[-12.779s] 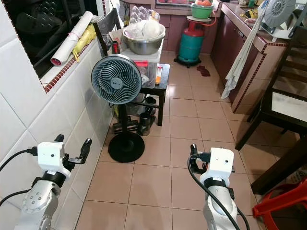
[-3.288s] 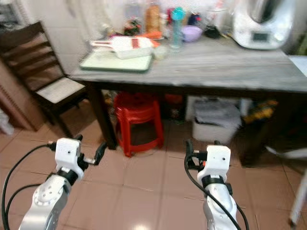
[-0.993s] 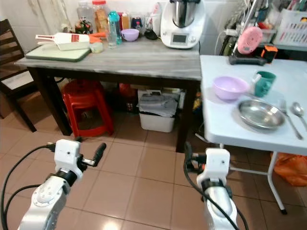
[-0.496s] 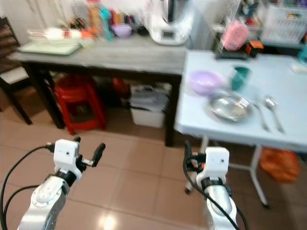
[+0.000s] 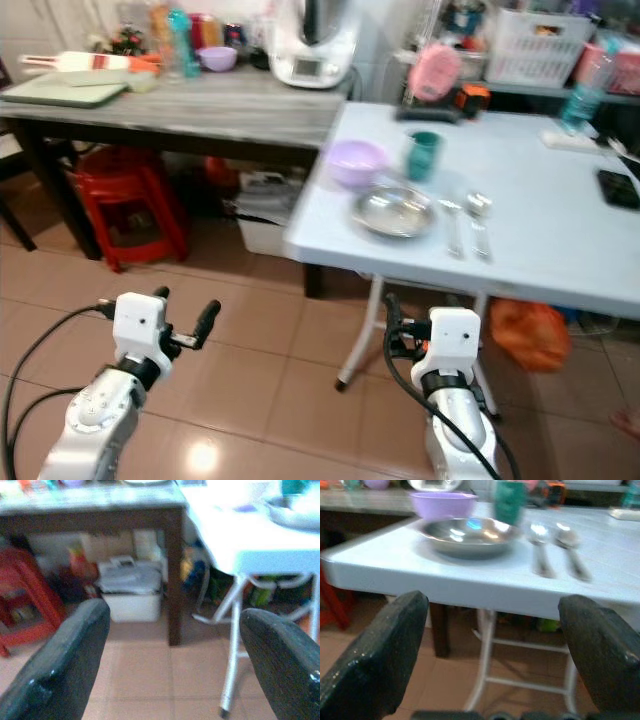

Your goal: Setting the table

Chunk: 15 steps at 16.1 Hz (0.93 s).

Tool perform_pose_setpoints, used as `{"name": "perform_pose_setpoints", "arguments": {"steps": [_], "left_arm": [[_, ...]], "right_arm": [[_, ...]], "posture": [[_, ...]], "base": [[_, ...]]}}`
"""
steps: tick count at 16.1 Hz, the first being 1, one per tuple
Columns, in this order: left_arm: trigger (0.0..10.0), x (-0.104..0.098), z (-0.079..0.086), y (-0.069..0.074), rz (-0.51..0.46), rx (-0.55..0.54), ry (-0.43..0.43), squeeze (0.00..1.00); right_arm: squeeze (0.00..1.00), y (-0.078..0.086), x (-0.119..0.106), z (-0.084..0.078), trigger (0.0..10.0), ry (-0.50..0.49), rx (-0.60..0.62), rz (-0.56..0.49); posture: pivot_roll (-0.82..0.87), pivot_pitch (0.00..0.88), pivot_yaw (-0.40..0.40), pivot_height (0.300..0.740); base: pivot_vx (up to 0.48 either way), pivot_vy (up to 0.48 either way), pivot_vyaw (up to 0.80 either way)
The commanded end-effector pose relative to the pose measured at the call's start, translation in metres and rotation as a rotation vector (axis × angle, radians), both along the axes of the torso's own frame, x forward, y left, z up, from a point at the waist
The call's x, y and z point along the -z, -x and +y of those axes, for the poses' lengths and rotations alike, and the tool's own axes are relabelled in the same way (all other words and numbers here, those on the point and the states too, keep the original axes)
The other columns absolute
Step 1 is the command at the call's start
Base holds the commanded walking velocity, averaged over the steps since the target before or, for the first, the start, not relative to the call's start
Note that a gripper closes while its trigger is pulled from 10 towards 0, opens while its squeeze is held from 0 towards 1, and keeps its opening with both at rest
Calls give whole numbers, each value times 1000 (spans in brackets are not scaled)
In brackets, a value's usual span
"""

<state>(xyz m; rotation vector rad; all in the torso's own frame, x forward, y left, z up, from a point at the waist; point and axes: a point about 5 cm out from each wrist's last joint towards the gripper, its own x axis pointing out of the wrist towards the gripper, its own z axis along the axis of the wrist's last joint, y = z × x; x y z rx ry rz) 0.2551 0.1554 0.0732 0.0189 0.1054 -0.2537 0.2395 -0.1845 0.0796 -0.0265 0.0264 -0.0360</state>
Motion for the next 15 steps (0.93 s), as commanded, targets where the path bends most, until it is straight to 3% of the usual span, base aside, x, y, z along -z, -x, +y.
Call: {"name": "perform_pose_setpoints", "arguments": {"steps": [1, 3, 9, 15], "left_arm": [[10000, -9, -4, -1, -47, 36, 25, 0], [10000, -10, -8, 1, -40, 87, 74, 0], [10000, -13, -11, 2, -45, 132, 105, 0], [10000, -14, -13, 0, -46, 151, 114, 0]], "right_arm": [[0, -2, -4, -2, 10000, 3, 4, -13], [0, -2, -4, -2, 10000, 3, 5, -14], [0, -4, -5, -1, 10000, 7, 6, -20], [0, -5, -5, -3, 10000, 0, 16, -23]], "posture": [[35, 0, 14, 740], [35, 0, 16, 740], [34, 0, 17, 740], [32, 0, 18, 740]], "base": [[0, 0, 0], [0, 0, 0], [0, 0, 0], [268, 0, 0]]}}
